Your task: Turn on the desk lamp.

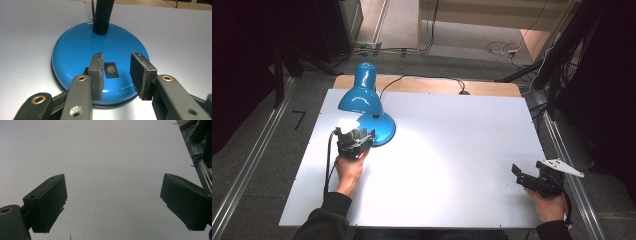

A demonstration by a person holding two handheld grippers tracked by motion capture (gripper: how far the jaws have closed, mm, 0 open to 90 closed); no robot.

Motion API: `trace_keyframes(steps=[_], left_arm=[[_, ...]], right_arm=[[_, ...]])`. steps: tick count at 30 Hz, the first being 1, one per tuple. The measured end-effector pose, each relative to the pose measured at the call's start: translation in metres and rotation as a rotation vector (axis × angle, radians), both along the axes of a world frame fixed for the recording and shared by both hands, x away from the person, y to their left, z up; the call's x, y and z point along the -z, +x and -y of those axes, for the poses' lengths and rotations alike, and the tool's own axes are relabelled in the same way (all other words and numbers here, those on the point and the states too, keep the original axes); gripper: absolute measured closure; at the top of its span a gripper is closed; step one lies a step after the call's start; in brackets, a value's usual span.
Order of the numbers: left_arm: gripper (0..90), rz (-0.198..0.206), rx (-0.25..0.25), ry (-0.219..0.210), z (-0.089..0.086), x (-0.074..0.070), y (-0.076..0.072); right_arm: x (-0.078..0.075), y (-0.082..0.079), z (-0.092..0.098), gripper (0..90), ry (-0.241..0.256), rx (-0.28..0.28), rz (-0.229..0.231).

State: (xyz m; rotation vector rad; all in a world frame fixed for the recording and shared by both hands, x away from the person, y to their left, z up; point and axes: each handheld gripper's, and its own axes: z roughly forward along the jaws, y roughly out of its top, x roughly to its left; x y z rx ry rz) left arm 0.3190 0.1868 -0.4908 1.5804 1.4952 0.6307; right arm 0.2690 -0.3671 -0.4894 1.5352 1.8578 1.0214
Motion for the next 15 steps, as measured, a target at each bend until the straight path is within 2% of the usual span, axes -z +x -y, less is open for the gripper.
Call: trace_keyframes(steps=[15], left_arm=[[53.9, 0.004, -0.005, 0.0, -0.0002, -0.0016, -0.0026]], right_arm=[[-0.0006, -0.0009, 0.0007, 5.6, 0.005, 0.004, 0.0]])
